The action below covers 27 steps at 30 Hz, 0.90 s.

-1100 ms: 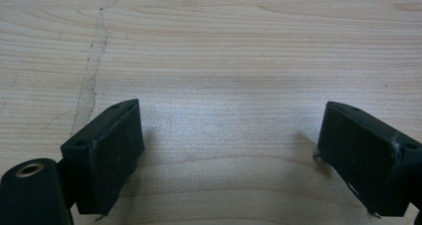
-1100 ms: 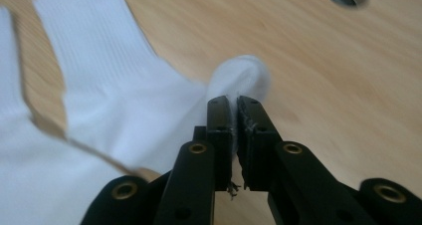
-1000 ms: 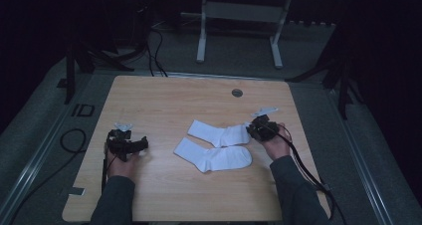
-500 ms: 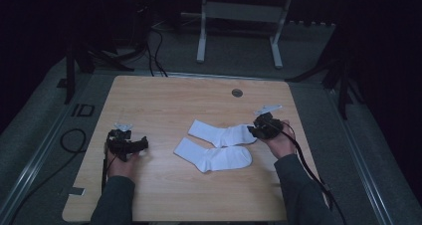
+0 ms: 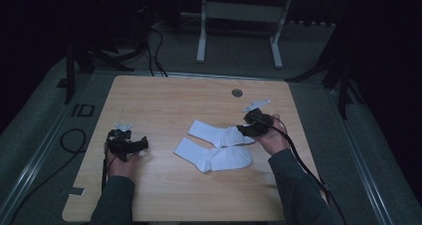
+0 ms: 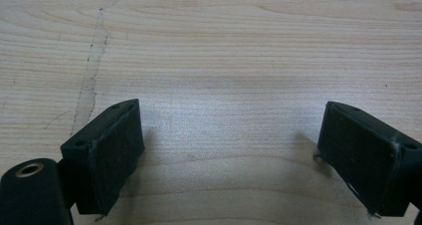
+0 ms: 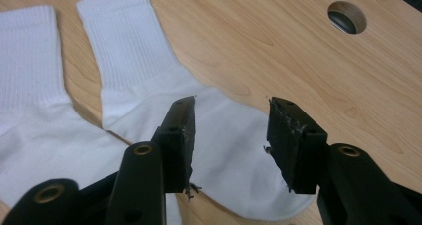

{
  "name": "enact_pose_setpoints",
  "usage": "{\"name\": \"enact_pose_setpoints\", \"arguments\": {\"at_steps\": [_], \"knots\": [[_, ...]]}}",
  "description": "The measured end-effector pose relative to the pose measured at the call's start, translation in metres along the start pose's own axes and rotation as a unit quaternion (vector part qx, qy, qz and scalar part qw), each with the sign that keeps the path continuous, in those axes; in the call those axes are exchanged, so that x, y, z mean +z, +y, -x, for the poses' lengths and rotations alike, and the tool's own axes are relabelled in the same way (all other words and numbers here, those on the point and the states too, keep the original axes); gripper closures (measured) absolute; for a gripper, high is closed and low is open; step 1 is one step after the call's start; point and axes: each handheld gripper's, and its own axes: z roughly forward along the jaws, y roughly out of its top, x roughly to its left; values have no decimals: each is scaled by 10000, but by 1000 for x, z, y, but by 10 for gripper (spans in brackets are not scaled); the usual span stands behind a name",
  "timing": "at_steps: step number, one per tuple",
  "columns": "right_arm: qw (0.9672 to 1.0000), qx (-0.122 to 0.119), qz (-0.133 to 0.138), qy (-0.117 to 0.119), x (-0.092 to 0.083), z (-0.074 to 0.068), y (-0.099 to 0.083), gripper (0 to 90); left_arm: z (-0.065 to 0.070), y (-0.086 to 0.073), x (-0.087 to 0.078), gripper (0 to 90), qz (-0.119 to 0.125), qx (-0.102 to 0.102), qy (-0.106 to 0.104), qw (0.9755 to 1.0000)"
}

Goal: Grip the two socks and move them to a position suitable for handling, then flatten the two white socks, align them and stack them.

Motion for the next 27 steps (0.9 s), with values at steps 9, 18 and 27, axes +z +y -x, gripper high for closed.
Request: {"name": "enact_pose_setpoints", "arguments": {"at_steps": [9, 18, 27], "knots": [[9998, -190, 3, 81, 0, -7, 9, 511, 0, 0, 0, 108, 9, -11, 0, 10000], [9992, -367, 14, 187, 6, -13, 18, 506, 0, 0, 0, 108, 0, -1, 1, 10000], [9985, -486, -72, 243, 11, -19, 24, 509, 0, 0, 0, 108, 1, -3, 2, 10000]]}}
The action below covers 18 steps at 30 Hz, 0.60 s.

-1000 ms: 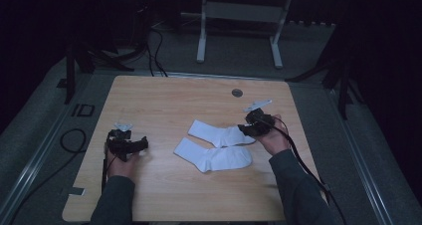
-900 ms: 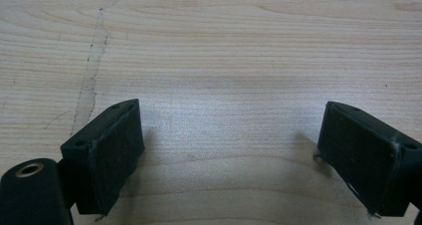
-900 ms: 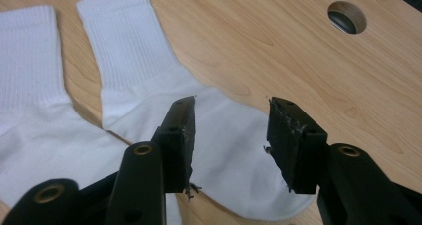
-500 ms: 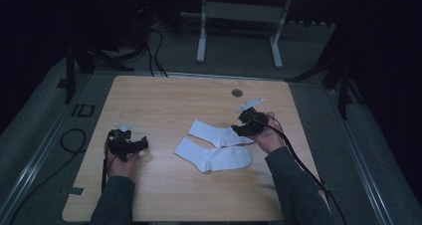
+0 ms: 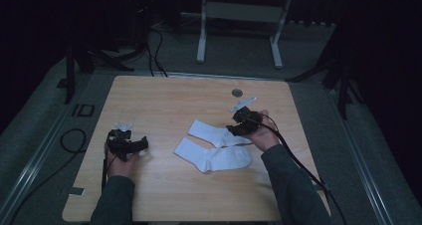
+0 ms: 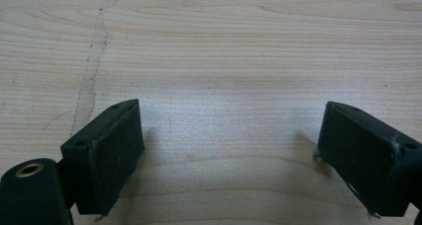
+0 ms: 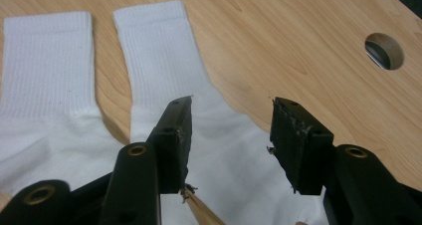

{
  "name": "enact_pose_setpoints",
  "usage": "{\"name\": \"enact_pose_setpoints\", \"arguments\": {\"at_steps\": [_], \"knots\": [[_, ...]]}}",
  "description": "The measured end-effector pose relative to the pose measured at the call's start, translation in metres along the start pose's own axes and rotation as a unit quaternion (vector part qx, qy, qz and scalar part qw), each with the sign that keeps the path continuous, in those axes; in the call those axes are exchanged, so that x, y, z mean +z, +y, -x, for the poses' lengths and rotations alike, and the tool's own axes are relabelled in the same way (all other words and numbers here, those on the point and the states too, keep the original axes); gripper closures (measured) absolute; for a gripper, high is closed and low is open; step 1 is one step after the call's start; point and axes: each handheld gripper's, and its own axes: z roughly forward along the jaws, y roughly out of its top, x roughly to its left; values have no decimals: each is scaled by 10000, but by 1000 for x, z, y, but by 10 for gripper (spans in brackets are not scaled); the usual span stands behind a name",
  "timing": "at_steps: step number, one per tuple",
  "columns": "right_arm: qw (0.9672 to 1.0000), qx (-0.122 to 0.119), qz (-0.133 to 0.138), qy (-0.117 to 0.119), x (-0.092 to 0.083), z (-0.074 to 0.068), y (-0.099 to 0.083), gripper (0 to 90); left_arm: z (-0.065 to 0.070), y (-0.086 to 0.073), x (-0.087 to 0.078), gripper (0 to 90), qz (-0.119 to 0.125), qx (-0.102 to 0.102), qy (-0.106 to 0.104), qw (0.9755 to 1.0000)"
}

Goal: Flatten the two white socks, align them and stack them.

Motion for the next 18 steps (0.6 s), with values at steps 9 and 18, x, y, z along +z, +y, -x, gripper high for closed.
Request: {"name": "enact_pose_setpoints", "arguments": {"at_steps": [9, 18], "knots": [[9993, -307, -121, 168, 7, -9, 12, 523, 0, 0, 0, 108, 9, -6, 1, 10000], [9991, -364, -117, 206, 11, -12, 23, 531, 0, 0, 0, 108, 1, 1, -4, 10000]]}}
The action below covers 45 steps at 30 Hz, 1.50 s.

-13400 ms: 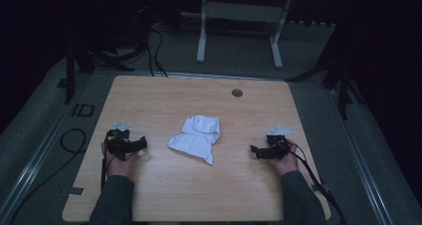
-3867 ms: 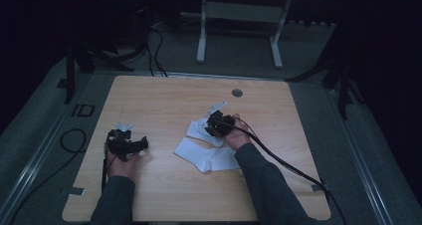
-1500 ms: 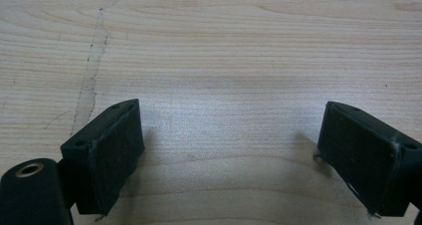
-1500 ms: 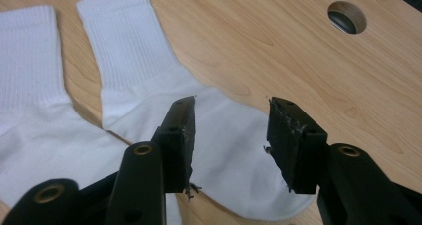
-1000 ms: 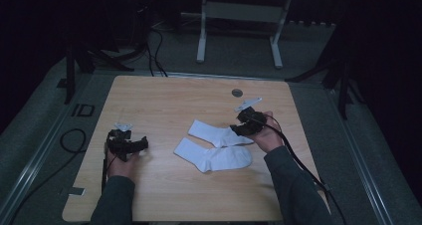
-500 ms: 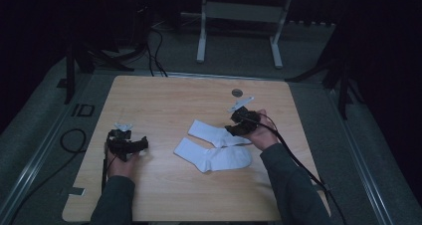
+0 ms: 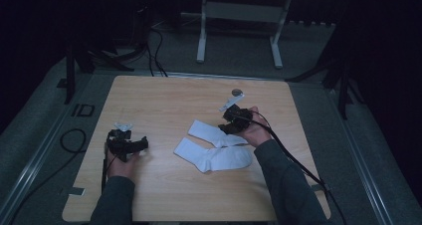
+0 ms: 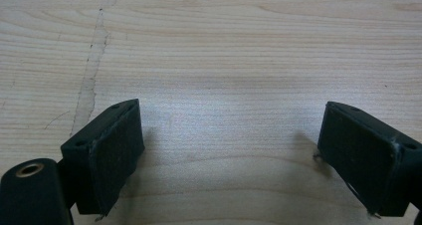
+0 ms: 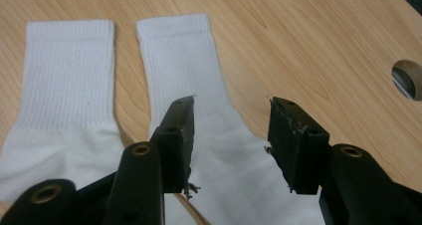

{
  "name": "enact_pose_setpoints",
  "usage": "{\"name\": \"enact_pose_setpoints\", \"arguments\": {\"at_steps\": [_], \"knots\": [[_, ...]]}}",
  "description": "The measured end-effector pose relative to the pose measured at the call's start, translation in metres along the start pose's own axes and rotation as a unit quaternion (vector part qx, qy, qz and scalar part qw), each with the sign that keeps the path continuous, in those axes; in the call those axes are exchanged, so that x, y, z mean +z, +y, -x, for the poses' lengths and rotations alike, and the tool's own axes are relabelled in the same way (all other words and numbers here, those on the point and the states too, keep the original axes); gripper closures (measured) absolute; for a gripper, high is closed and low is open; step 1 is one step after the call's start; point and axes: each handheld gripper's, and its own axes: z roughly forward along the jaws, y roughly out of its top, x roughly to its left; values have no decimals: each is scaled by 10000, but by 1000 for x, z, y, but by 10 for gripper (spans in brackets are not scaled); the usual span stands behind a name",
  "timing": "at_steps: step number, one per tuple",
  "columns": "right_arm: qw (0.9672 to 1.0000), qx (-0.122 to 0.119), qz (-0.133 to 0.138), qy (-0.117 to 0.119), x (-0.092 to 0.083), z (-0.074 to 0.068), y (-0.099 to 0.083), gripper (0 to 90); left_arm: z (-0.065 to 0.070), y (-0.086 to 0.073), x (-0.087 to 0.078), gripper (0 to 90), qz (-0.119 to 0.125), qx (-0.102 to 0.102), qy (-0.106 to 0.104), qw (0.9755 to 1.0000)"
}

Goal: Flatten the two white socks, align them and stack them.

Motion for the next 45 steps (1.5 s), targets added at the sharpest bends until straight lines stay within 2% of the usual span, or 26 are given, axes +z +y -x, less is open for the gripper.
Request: {"name": "enact_pose_setpoints", "arguments": {"at_steps": [19, 26, 37, 45], "knots": [[9999, -41, -50, 85, 9, 2, 3, 545, 0, 0, 0, 108, -3, -1, 3, 10000], [9995, -231, -133, 160, 17, -2, 13, 544, 0, 0, 0, 108, -3, -2, 0, 10000], [9965, -573, -442, 407, 31, -9, 29, 566, 0, 0, 0, 108, -3, -1, 3, 10000], [9923, -720, -824, 579, 54, -13, 37, 612, 0, 0, 0, 108, -4, -2, 0, 10000]]}}
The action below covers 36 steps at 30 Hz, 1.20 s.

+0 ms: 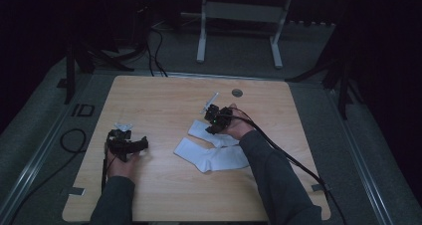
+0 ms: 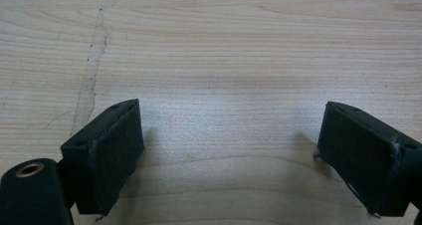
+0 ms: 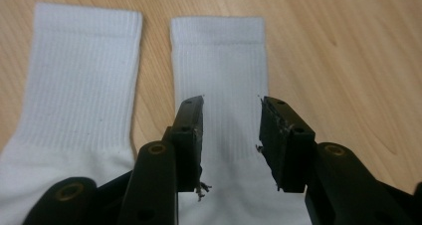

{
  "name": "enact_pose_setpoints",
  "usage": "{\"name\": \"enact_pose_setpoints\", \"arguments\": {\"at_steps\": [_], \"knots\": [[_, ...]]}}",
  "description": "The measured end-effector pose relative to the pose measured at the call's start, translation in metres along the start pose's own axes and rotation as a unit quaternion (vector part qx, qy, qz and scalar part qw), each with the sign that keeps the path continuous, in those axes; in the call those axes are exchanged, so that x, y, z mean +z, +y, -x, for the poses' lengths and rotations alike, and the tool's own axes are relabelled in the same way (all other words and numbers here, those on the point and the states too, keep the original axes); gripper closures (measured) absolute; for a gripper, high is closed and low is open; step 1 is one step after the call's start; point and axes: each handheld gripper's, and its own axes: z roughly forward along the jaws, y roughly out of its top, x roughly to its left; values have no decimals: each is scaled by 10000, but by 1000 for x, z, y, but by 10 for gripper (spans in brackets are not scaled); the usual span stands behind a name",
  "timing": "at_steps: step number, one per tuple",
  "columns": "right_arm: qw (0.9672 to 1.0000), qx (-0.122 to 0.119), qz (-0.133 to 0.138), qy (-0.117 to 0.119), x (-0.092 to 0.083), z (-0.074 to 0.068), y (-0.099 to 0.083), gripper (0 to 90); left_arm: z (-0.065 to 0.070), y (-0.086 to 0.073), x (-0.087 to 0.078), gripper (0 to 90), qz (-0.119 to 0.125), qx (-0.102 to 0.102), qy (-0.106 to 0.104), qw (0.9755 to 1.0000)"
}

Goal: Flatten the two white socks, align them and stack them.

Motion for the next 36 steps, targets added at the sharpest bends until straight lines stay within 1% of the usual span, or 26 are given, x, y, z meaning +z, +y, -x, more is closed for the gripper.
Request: {"name": "enact_pose_setpoints", "arguments": {"at_steps": [3, 6, 8, 9, 11, 13, 15, 17, 20, 22, 26, 28, 30, 33, 36], "knots": [[10000, 47, -79, 36, 10, 1, 2, 612, 0, 0, 0, 108, 2, 0, 0, 10000], [9998, 34, -202, 81, 20, 3, 1, 608, 0, 0, 0, 108, 3, 0, -2, 10000], [9995, 51, -273, 121, 25, 5, 1, 593, 0, 0, 0, 108, 2, 1, -1, 10000], [9993, 121, -319, 155, 28, 6, 0, 584, 0, 0, 0, 108, 3, 0, -2, 10000], [9990, 114, -363, 214, 32, 7, 0, 570, 0, 0, 0, 108, 3, 1, -3, 10000], [9990, 86, -379, 216, 33, 7, 0, 566, 0, 0, 0, 108, 3, 0, -3, 10000], [9988, 77, -408, 267, 36, 6, 0, 560, 0, 0, 0, 108, 3, 0, 1, 10000], [9985, 78, -445, 318, 40, 8, 0, 554, 0, 0, 0, 108, 3, 1, -2, 10000], [9982, 180, -418, 391, 42, 12, 0, 549, 0, 0, 0, 108, 2, 2, -1, 10000], [9979, 204, -424, 444, 43, 13, 0, 547, 0, 0, 0, 108, 3, 1, -3, 10000], [9971, 214, -522, 511, 44, 15, 2, 554, 0, 0, 0, 108, 2, 1, -2, 10000], [9968, 206, -572, 511, 44, 15, 4, 570, 0, 0, 0, 108, -1, 2, 0, 10000], [9968, 200, -581, 521, 44, 14, 5, 607, 0, 0, 0, 108, 2, 1, -2, 10000], [9968, 190, -560, 532, 44, 14, 5, 691, 0, 0, 0, 108, -1, 1, 1, 10000], [9970, 250, -538, 500, 44, 16, 4, 787, 0, 0, 0, 108, -2, 1, 1, 10000]]}}
